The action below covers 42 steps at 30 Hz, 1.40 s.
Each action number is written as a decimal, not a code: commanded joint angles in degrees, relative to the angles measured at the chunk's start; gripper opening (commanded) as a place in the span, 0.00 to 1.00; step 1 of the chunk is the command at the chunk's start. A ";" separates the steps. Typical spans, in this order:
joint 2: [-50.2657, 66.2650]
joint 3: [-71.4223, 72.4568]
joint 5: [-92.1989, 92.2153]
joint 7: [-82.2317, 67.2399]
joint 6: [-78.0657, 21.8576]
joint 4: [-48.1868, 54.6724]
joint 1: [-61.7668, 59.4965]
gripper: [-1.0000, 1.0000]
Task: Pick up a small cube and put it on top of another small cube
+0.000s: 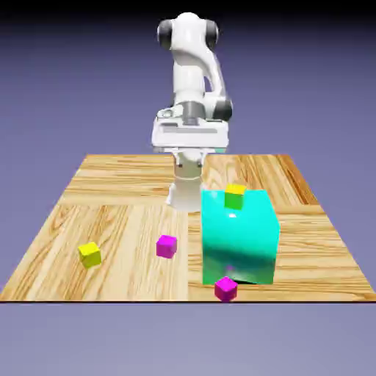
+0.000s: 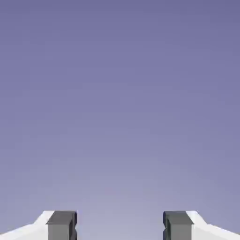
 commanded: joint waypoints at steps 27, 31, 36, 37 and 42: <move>56.07 -15.30 65.07 15.59 -64.61 28.39 -39.29 0.50; 64.37 -17.57 74.70 17.90 -74.18 32.60 -45.12 0.50; 70.05 -21.86 81.47 18.85 -80.56 34.42 -43.33 0.50; 71.20 -23.54 82.89 18.86 -81.80 34.48 -41.26 0.50; 76.97 -31.97 90.02 18.89 -88.03 34.76 -30.88 0.50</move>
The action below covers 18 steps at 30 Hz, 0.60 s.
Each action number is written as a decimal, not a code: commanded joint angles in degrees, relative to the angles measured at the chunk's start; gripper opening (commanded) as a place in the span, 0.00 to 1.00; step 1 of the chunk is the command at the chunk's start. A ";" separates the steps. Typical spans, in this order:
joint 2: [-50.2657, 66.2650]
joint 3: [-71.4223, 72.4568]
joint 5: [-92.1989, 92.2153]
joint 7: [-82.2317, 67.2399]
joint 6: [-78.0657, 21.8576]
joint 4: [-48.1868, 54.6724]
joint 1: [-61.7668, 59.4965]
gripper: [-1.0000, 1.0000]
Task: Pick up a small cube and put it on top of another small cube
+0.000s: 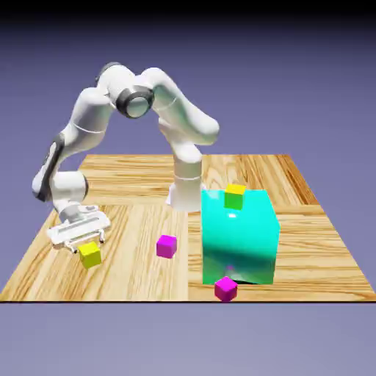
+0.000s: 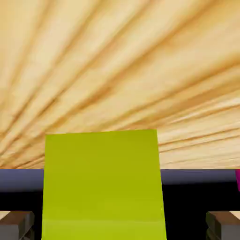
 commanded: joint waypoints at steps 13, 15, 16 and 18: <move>7.14 -10.44 8.83 0.04 -7.72 0.36 12.86 0.00; 4.84 -7.07 5.98 0.03 -5.23 0.24 8.71 0.00; 3.68 -5.39 4.56 0.02 -3.98 0.18 6.63 0.00; 1.38 -2.02 1.70 0.01 -1.49 0.07 2.48 0.00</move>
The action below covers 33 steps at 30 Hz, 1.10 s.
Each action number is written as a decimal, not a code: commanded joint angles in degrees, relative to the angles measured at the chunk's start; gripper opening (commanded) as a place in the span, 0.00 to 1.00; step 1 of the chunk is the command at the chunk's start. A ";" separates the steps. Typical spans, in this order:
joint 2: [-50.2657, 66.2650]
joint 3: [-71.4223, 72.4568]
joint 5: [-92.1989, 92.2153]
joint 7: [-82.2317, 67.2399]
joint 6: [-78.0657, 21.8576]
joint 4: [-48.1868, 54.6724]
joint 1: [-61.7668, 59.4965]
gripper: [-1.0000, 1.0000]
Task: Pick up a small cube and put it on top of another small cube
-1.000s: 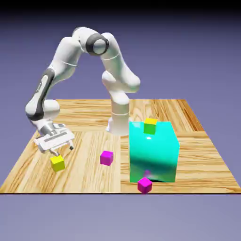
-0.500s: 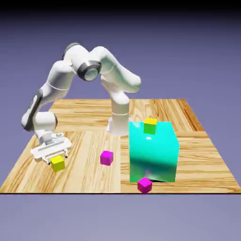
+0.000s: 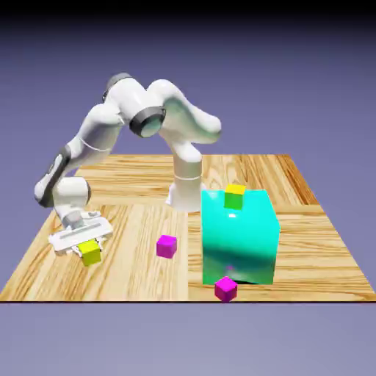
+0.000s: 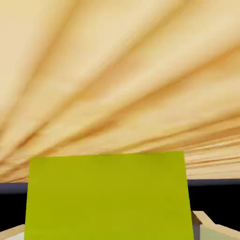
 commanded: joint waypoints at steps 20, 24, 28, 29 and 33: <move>-28.69 27.72 -21.78 -4.71 18.65 -22.96 -20.40 0.00; -35.38 32.23 -24.94 -6.42 21.32 -31.25 -20.89 0.00; -32.04 34.81 -20.03 -9.03 23.40 -30.87 -18.83 0.00; -30.30 36.05 -17.55 -10.31 24.41 -30.59 -17.80 0.00; -30.38 36.00 -17.65 -10.26 24.37 -30.61 -17.85 1.00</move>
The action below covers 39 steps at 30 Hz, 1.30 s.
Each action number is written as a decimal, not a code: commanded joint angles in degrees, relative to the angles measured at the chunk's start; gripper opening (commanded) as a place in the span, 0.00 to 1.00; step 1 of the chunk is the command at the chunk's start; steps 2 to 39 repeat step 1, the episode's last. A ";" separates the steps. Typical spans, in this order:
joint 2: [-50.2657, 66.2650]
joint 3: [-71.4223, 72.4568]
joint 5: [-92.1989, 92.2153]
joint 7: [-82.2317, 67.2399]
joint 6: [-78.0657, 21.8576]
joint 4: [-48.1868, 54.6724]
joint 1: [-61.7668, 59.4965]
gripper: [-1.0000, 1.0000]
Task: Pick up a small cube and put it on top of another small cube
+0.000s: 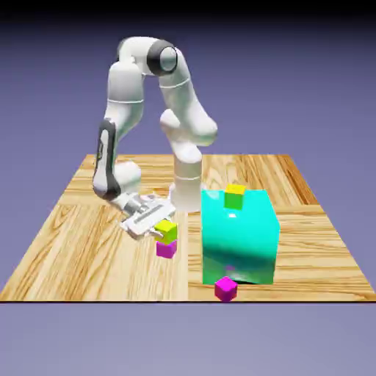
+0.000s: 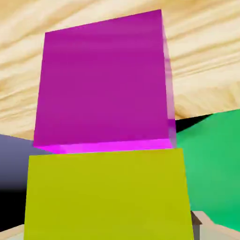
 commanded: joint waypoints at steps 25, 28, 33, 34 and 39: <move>-1.74 -1.24 -2.49 1.29 -1.01 -0.28 -1.03 1.00; -1.74 -1.24 -2.49 1.29 -1.01 -0.28 -1.03 1.00; -1.74 -1.24 -2.49 1.29 -1.01 -0.28 -1.03 1.00; -1.74 -1.24 -2.49 1.29 -1.01 -0.28 -1.03 1.00; -1.74 -1.24 -2.49 1.29 -1.01 -0.28 -1.03 1.00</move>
